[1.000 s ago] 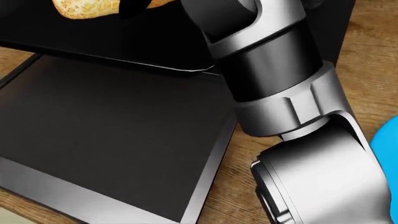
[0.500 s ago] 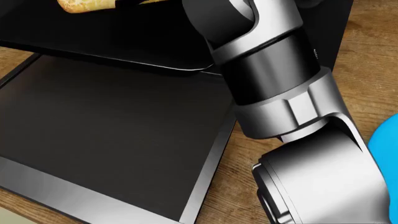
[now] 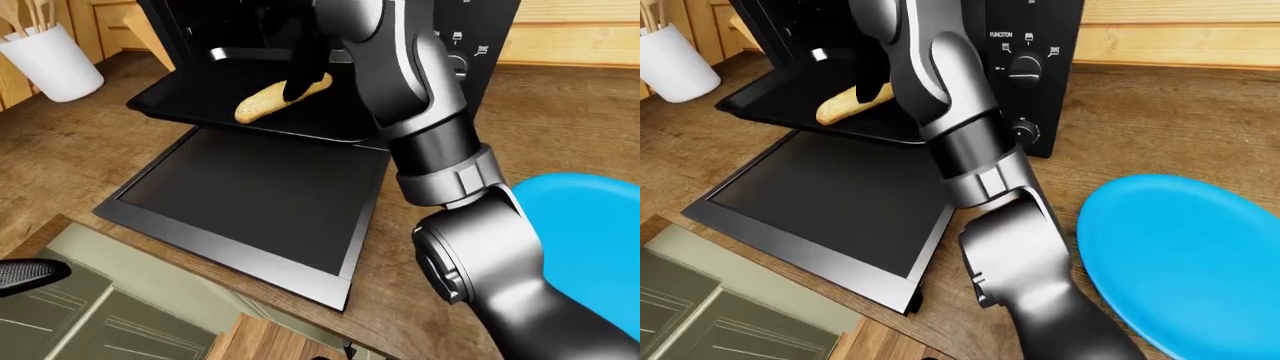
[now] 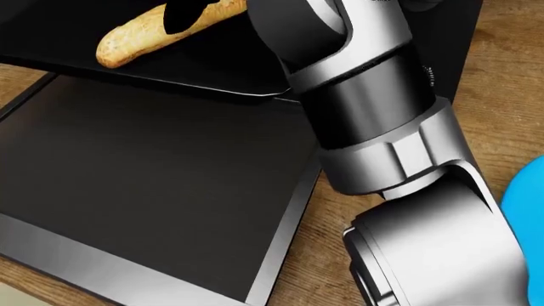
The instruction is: Place the baguette on the tray of the toaster oven.
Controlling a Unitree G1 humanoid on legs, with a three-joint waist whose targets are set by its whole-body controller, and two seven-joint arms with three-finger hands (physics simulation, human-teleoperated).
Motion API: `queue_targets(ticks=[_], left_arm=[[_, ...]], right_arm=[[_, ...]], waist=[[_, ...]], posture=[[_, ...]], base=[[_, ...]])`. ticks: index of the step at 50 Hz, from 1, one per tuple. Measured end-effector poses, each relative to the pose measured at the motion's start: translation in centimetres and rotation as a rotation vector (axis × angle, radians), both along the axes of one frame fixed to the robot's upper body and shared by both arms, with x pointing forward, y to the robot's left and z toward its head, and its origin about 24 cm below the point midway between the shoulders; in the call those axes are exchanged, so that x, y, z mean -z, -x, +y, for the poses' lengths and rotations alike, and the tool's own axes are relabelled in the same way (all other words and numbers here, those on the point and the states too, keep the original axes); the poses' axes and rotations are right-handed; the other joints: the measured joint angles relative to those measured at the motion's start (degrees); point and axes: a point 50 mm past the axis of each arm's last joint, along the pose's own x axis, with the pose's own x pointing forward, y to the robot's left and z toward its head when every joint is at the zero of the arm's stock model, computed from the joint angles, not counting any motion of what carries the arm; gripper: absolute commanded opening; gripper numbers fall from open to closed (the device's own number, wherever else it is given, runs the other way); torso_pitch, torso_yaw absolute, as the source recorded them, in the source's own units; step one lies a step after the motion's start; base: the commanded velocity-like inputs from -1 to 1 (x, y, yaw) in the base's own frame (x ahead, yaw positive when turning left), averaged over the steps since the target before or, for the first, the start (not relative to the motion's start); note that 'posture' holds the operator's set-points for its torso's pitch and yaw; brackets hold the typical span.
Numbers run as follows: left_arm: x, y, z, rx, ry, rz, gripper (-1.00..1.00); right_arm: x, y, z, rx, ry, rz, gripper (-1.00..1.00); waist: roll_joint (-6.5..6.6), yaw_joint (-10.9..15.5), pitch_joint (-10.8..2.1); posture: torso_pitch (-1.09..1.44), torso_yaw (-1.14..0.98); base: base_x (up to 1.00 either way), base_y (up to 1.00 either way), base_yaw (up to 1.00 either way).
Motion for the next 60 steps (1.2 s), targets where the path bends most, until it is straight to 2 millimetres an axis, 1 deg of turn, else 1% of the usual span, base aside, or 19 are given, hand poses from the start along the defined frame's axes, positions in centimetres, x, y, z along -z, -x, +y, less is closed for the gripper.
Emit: queue_targets(ticks=[4,9,14,17,21,25,26,27,28,29,30,39,46,50,53,55,57,60], left_arm=[[0.0,0.0,0.0,-0.001,0.001,0.0,1.0],[0.1,-0.1,0.0,0.0,0.001,0.002,1.0],[0.1,-0.1,0.0,0.003,-0.002,0.005,1.0],[0.1,-0.1,0.0,0.0,-0.001,0.002,1.0],[0.0,-0.1,0.0,-0.002,-0.002,0.002,1.0],[0.0,-0.1,-0.1,0.002,-0.004,0.005,1.0],[0.0,-0.1,-0.1,0.002,-0.004,0.006,1.0],[0.0,-0.1,-0.1,0.002,-0.004,0.006,1.0],[0.0,-0.2,-0.1,0.002,-0.004,0.007,1.0],[0.0,-0.2,-0.1,0.002,-0.004,0.007,1.0],[-0.1,-0.1,-0.1,0.001,-0.004,0.007,1.0],[-0.4,-0.2,-0.1,-0.002,-0.007,0.003,1.0],[-0.7,-0.1,-0.1,-0.003,-0.011,-0.002,1.0],[-1.0,-0.1,-0.2,0.0,-0.016,-0.003,1.0],[-1.0,-0.3,-0.2,0.0,-0.013,-0.006,1.0],[-0.9,-0.3,-0.4,0.004,-0.017,0.0,1.0],[-0.9,-0.4,-0.5,0.008,-0.02,0.004,1.0],[-0.9,-0.4,-0.5,0.007,-0.018,0.002,1.0]], right_arm=[[-0.6,0.8,0.2,-0.014,-0.004,-0.005,0.29],[-1.4,2.3,0.7,-0.048,-0.016,-0.014,0.29],[-2.2,3.4,1.3,-0.075,-0.019,-0.021,0.29],[-2.8,4.2,1.4,-0.087,-0.03,-0.031,0.33],[-3.9,5.7,1.5,-0.11,-0.044,-0.056,0.5],[-5.1,6.9,1.4,-0.121,-0.056,-0.077,0.77],[-5.3,7.2,1.3,-0.121,-0.061,-0.082,0.77],[-5.6,7.4,1.1,-0.12,-0.066,-0.088,0.85],[-5.8,7.6,1.0,-0.118,-0.071,-0.093,0.88],[-5.9,7.7,0.8,-0.116,-0.076,-0.097,0.98],[-6.0,7.7,0.6,-0.113,-0.082,-0.098,1.0],[-6.7,8.5,-0.8,-0.09,-0.105,-0.103,1.0],[-7.7,9.8,-2.4,-0.07,-0.137,-0.123,1.0],[-8.1,10.8,-3.6,-0.053,-0.161,-0.14,1.0],[-8.6,12.7,-4.7,-0.046,-0.171,-0.162,1.0],[-9.1,13.3,-5.2,-0.033,-0.177,-0.171,1.0],[-9.5,13.4,-5.9,-0.013,-0.189,-0.172,1.0],[-9.4,12.6,-6.5,0.018,-0.205,-0.164,1.0]], waist=[[-0.02,0.0,0.06],[-0.02,-0.1,0.07],[-0.03,-0.1,0.07],[-0.04,-0.1,0.15],[-0.06,-0.1,0.29],[-0.06,-0.1,0.28],[-0.08,-0.1,0.28],[-0.09,-0.1,0.28],[-0.1,-0.1,0.27],[-0.11,-0.1,0.24],[-0.11,-0.1,0.24],[-0.13,0.0,0.6],[-0.25,0.0,0.74],[-0.4,0.1,0.78],[-0.49,0.3,1.09],[-0.54,0.2,1.04],[-0.57,0.2,0.85],[-0.49,0.1,0.55]], posture=[[0.0,0.63],[0.0,0.63],[0.0,0.63],[0.0,0.63],[0.0,0.63],[0.0,0.63],[0.0,0.63],[0.0,0.63],[0.0,0.63],[0.0,0.63],[0.0,0.63],[0.0,0.63],[0.0,0.63],[0.0,0.63],[0.0,0.63],[0.0,0.63],[0.0,0.63],[0.0,0.63]], base=[[0.0,0.0,0.0],[0.0,0.0,0.0],[0.0,0.0,0.0],[0.0,0.0,0.0],[0.0,0.0,0.0],[0.0,0.0,0.0],[0.0,0.0,0.0],[0.0,0.0,0.0],[0.0,0.0,0.0],[0.0,0.0,0.0],[0.0,0.0,0.0],[0.0,0.0,0.0],[0.0,0.0,0.0],[0.0,0.0,0.0],[0.0,0.0,0.0],[0.0,0.0,0.0],[0.0,0.0,0.0],[0.0,0.0,0.0]])
